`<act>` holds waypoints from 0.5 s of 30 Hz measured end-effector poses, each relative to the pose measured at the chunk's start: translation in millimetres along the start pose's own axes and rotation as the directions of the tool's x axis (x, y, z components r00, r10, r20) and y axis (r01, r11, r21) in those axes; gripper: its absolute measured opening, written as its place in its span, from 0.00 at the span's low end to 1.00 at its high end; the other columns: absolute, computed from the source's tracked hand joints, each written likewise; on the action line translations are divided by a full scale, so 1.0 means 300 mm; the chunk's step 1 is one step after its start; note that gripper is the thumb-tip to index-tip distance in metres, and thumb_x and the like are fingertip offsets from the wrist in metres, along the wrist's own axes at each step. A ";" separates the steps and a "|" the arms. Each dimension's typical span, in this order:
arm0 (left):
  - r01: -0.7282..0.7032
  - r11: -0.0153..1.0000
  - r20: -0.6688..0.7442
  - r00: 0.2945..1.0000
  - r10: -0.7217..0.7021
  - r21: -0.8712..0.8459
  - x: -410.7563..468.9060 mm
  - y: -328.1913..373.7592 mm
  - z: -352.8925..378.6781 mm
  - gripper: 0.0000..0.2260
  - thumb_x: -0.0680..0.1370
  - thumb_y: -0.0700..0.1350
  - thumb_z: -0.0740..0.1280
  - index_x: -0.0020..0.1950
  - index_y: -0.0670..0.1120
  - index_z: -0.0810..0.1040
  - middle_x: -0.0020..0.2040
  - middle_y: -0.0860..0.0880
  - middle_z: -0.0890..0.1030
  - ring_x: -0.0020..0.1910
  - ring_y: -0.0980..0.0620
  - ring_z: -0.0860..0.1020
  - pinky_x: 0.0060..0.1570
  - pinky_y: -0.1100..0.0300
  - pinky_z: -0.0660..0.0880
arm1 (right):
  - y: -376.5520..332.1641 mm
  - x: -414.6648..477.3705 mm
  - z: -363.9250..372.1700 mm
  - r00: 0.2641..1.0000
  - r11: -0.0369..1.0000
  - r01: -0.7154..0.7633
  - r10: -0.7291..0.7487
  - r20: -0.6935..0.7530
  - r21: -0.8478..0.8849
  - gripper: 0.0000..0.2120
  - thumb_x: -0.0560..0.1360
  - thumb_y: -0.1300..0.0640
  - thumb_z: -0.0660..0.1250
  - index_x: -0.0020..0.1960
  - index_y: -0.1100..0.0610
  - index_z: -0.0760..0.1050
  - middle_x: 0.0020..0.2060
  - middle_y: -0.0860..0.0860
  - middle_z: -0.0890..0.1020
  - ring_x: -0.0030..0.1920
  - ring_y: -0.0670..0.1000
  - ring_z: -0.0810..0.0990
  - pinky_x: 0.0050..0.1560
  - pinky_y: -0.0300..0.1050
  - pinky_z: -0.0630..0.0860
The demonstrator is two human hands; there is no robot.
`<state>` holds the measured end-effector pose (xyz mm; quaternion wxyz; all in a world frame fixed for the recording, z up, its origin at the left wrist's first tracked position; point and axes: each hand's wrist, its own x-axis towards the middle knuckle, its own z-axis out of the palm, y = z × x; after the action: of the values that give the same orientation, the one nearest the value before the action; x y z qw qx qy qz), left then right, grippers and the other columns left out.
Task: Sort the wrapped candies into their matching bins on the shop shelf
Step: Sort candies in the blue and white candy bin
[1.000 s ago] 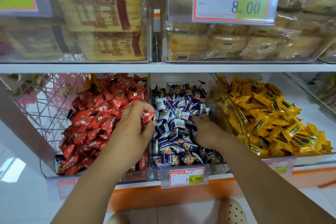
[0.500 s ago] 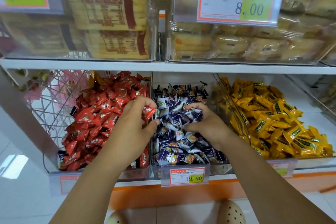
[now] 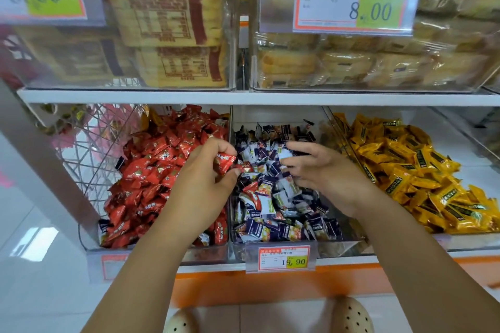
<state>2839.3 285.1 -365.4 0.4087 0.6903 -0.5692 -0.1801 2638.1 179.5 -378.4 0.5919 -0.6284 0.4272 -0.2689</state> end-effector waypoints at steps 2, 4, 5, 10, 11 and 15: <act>0.000 1.000 0.002 1.000 0.000 0.006 0.000 0.001 0.000 0.08 0.78 0.48 0.67 0.53 0.57 0.70 0.39 0.58 0.66 0.32 0.58 0.68 0.29 0.74 0.65 | 0.005 -0.008 -0.002 0.999 0.993 -0.039 0.034 -0.043 -0.110 0.18 0.78 0.68 0.62 0.55 0.46 0.76 0.52 0.46 0.83 0.57 0.47 0.80 0.56 0.39 0.77; -0.004 1.000 -0.001 1.000 0.004 0.009 0.000 0.001 0.001 0.07 0.78 0.48 0.67 0.52 0.56 0.70 0.39 0.58 0.66 0.31 0.58 0.68 0.28 0.73 0.65 | 0.003 -0.021 0.004 0.998 0.939 -0.007 -0.016 -0.066 -0.345 0.15 0.78 0.67 0.61 0.54 0.48 0.78 0.51 0.42 0.80 0.52 0.38 0.77 0.49 0.26 0.73; -0.003 1.000 -0.005 1.000 0.003 0.007 0.000 0.001 0.000 0.07 0.78 0.48 0.67 0.51 0.56 0.70 0.39 0.57 0.66 0.31 0.59 0.69 0.28 0.73 0.64 | 0.000 -0.028 0.008 0.997 0.889 0.027 -0.060 -0.057 -0.457 0.13 0.79 0.64 0.62 0.55 0.48 0.78 0.50 0.39 0.79 0.51 0.35 0.75 0.48 0.25 0.71; -0.007 0.999 -0.026 1.000 0.008 0.038 0.007 -0.007 -0.001 0.05 0.78 0.50 0.66 0.45 0.55 0.70 0.40 0.55 0.70 0.25 0.61 0.68 0.27 0.69 0.62 | -0.016 -0.039 0.087 0.991 0.723 0.134 -0.114 0.074 -0.677 0.16 0.71 0.41 0.70 0.58 0.41 0.77 0.54 0.41 0.73 0.59 0.42 0.68 0.54 0.38 0.67; -0.008 0.999 -0.023 1.000 0.009 0.040 0.008 -0.008 0.000 0.05 0.77 0.51 0.66 0.44 0.55 0.70 0.40 0.55 0.71 0.25 0.61 0.68 0.26 0.68 0.61 | -0.007 -0.031 0.108 0.989 0.644 0.144 -0.109 0.096 -0.751 0.20 0.69 0.37 0.70 0.59 0.41 0.76 0.54 0.43 0.71 0.59 0.44 0.64 0.57 0.42 0.66; -0.002 1.000 0.001 1.000 0.002 0.009 0.004 -0.010 -0.007 0.04 0.78 0.53 0.65 0.45 0.56 0.71 0.46 0.53 0.76 0.25 0.58 0.69 0.32 0.62 0.64 | 0.025 0.000 0.160 0.987 0.417 0.126 -0.145 0.071 -0.900 0.20 0.69 0.37 0.70 0.57 0.44 0.78 0.50 0.46 0.68 0.56 0.48 0.62 0.52 0.43 0.63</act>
<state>2843.1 284.7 -366.3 0.4056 0.6914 -0.5710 -0.1774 2677.0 204.7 -393.2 0.1374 -0.8768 0.4579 -0.0516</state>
